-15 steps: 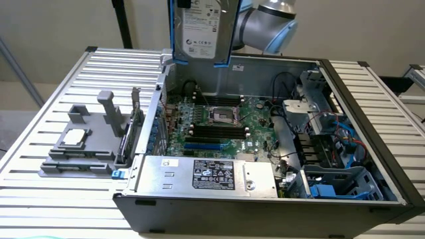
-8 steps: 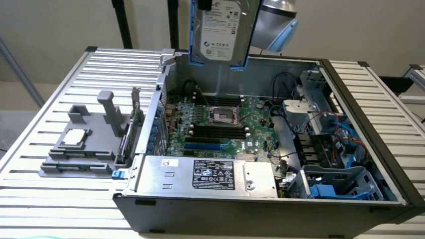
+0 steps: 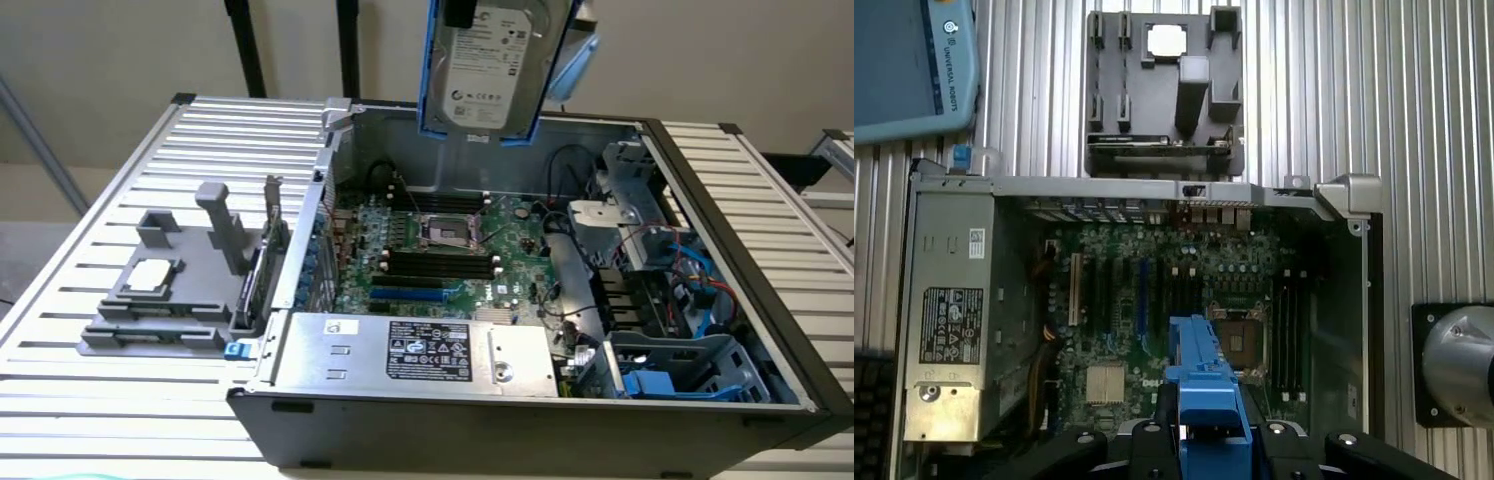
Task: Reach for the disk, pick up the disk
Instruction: 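Pick up the disk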
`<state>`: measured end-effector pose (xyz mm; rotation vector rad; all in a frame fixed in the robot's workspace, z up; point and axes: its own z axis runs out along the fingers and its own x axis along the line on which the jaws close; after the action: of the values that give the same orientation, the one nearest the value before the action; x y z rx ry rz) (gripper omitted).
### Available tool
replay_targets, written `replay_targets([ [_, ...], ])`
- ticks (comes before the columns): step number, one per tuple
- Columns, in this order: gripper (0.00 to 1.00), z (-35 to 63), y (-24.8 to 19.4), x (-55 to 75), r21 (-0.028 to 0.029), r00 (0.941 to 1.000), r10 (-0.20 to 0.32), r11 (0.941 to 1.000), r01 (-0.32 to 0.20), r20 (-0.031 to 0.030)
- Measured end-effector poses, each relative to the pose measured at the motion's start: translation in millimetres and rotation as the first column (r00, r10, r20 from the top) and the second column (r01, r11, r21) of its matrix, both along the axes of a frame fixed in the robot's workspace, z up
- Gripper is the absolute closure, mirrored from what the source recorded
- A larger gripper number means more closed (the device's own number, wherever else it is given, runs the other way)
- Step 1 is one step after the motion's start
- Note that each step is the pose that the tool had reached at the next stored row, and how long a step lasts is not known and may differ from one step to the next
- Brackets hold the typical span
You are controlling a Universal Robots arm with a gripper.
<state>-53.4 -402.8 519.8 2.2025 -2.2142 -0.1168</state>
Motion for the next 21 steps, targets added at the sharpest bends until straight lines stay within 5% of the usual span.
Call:
replay_targets([
  [7,0.67,0.3,-15.4,20.5,0.0023,1.0,0.0,1.0,0.0,0.0],
  [16,0.67,0.6,-41.0,30.6,0.0057,1.0,0.0,1.0,0.0,-0.0015],
  [21,0.67,0.6,-51.3,39.0,0.0185,1.0,0.0,0.9998,0.0,-0.0015],
])
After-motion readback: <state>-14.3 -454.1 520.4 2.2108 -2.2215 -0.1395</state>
